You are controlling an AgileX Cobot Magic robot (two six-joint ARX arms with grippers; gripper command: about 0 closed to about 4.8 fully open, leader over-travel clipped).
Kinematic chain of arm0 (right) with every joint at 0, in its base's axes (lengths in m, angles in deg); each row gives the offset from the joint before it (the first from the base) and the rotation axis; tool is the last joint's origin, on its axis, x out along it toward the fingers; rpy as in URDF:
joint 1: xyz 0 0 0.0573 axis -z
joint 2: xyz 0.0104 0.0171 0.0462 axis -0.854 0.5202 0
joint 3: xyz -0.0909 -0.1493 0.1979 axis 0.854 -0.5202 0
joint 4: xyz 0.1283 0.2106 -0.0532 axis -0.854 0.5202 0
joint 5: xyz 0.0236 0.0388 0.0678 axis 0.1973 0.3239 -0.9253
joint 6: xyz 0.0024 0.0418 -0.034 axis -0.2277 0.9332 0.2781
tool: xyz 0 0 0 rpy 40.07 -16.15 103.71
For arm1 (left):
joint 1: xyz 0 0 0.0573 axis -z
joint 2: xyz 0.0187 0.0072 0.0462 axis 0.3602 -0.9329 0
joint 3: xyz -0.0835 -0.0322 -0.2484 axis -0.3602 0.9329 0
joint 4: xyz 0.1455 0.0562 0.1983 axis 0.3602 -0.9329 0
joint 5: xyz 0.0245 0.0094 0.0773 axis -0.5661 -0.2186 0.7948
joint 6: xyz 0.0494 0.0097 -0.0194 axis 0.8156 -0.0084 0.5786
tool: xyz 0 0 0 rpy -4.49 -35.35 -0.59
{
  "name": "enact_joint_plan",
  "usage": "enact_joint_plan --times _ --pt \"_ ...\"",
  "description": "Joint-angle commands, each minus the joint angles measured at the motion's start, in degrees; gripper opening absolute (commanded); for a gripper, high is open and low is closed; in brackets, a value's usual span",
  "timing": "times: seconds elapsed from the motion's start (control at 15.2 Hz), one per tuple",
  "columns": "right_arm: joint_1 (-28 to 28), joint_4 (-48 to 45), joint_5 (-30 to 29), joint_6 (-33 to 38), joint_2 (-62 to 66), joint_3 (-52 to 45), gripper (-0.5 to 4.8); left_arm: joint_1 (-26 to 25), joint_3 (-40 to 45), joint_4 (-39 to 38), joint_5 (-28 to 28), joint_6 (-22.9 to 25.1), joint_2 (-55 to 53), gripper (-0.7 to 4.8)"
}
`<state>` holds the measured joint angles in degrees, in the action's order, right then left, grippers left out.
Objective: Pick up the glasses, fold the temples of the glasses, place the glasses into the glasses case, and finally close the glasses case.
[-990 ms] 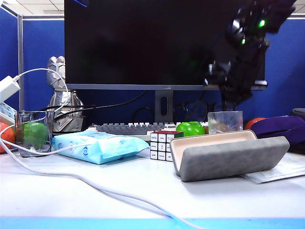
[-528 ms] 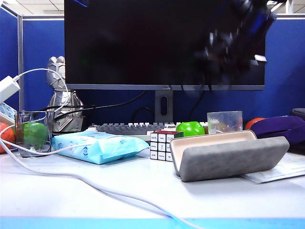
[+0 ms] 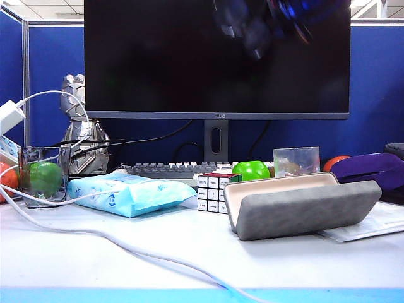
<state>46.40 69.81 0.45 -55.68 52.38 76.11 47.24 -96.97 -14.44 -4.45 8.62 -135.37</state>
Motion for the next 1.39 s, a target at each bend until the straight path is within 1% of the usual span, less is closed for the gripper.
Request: enact_joint_plan --times 0.07,0.33,0.53,0.66,0.86,0.92,0.99,1.06,1.12,1.25,1.32,1.39 --pt "-1.5 -8.4 -9.1 3.1 -1.2 0.2 -0.01 0.0 -0.2 3.3 -1.6 -2.8 0.2 -0.06" --pt "-1.8 -10.8 -10.8 3.5 -1.7 0.2 -0.01 0.0 -0.2 3.7 -0.7 -3.7 0.2 -0.06" --pt "-1.8 -13.4 -15.0 3.5 -1.7 0.2 -0.01 0.0 -0.2 3.7 -1.4 -4.1 0.2 -0.06" --pt "-1.8 -16.4 -17.4 3.5 -2.1 0.2 -0.01 0.0 -0.2 3.7 -1.4 -6.5 0.2 -0.06" --pt "-1.8 -19.0 -18.0 3.5 -4.4 0.2 -0.01 0.0 -0.2 4.4 -1.5 -10.9 0.2 -0.06" --pt "-1.8 -20.4 -18.3 3.5 -5.2 0.2 -0.01 0.0 -0.2 5.3 -2.4 -13.1 0.2 -0.06" --pt "-2.1 -24.1 -20.6 4.1 -5.9 0.2 -0.01 0.0 -0.2 8.3 -7.7 -16.7 0.0 -0.06" --pt "-2.1 -27.6 -21.8 6.8 -6.3 0.2 -0.01 0.0 -0.2 11.4 -12.3 -20.2 -0.1 -0.06" --pt "-2.2 -32.9 -23.8 10.5 -6.6 0.2 -0.01 0.0 -0.2 14.9 -15.4 -24.9 -0.2 -0.06" --pt "-3.0 -43.1 -25.3 17.0 -6.7 0.2 -0.01 0.0 -0.2 19.6 -16.4 -33.0 -0.2 -0.06" --pt "-3.0 -48.3 -25.7 20.5 -6.7 0.2 -0.01 0.0 -0.2 21.3 -16.7 -35.7 -0.2 -0.06" --pt "-3.4 -51.8 -25.7 22.5 -6.7 0.2 -0.01 0.0 -0.2 22.6 -17.1 -38.1 -0.2 -0.06"
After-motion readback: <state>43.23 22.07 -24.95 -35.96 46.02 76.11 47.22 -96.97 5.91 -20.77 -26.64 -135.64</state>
